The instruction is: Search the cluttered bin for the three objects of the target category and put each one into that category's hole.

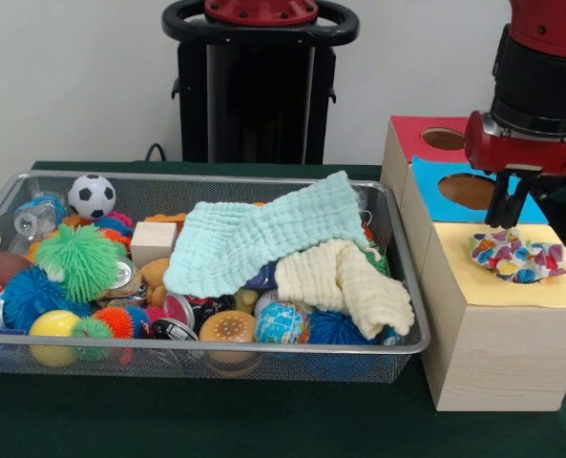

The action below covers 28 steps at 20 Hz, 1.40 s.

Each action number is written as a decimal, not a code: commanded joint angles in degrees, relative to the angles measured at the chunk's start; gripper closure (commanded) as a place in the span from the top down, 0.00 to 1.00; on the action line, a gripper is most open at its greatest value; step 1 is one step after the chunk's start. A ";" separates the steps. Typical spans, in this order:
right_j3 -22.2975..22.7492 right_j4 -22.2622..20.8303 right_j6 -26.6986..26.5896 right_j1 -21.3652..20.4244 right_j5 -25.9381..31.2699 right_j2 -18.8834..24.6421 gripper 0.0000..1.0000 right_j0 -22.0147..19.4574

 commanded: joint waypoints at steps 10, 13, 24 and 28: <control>3.84 -1.61 8.51 3.27 -16.36 9.00 0.00 -3.51; 4.37 -2.56 8.73 4.41 -18.89 8.81 0.00 -3.35; 3.51 -4.56 9.50 8.18 -21.27 3.77 0.00 -1.18; 1.35 -4.79 11.40 11.44 -17.67 -1.85 0.00 1.37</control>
